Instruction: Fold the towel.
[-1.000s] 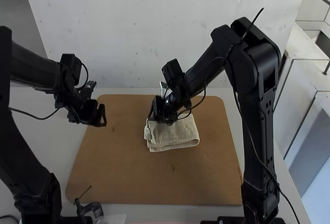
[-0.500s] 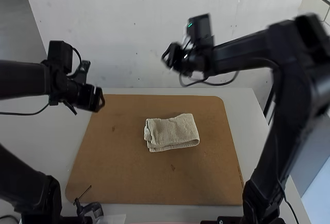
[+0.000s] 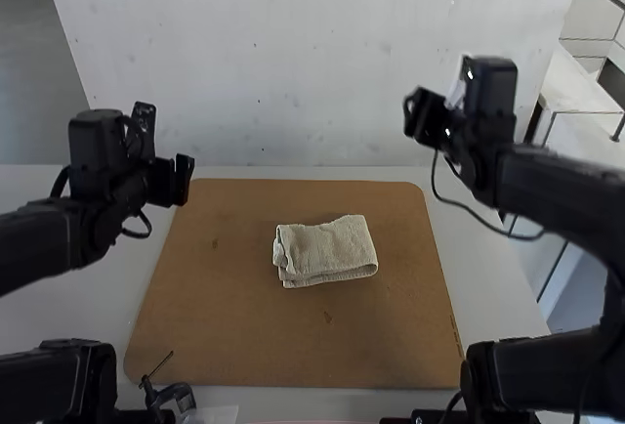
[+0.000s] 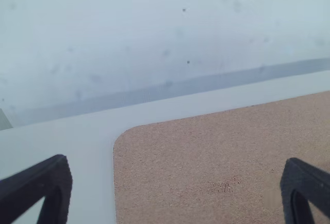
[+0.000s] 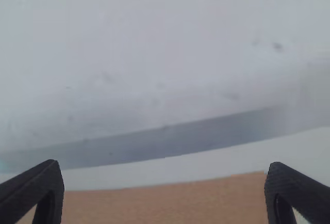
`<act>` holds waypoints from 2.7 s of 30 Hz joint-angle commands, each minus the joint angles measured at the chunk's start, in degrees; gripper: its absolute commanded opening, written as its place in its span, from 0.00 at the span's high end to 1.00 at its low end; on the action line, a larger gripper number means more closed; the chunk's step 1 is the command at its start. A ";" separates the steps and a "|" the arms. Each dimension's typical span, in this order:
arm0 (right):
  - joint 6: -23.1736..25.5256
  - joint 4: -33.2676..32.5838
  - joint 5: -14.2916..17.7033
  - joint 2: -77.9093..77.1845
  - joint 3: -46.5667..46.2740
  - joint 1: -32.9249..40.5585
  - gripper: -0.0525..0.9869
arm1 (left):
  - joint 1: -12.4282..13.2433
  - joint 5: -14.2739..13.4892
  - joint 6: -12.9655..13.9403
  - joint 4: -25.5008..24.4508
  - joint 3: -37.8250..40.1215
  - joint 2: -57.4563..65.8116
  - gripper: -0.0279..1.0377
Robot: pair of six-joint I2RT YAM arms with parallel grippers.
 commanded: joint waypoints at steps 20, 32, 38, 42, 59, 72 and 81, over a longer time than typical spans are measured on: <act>-8.15 12.71 -1.68 -36.30 -28.59 -6.85 0.14 | -1.56 -3.08 0.59 1.41 -16.39 -33.84 0.16; -7.44 -3.29 -1.15 -47.81 -30.17 -6.76 0.10 | -1.73 -2.47 1.82 -4.74 -18.33 -45.26 0.16; -7.44 -7.42 -1.24 -50.62 -30.17 -6.59 0.04 | -1.73 -2.38 1.29 -4.83 -18.33 -45.26 0.12; -7.53 -13.75 -1.15 -57.04 -30.17 -6.24 0.03 | -1.73 -2.56 1.56 -4.92 -18.33 -44.91 0.09; -7.71 -19.73 -0.80 -59.94 -30.00 -5.97 0.03 | -1.29 -5.81 1.47 -6.06 -18.33 -43.33 0.09; -6.65 -20.25 -0.71 -60.03 -30.00 -5.97 0.03 | 5.65 1.66 -1.52 -15.73 -18.50 -52.03 0.09; -6.56 -21.22 -0.62 -59.85 -30.00 -5.97 0.03 | 5.56 3.51 -0.02 -20.56 -18.59 -51.85 0.09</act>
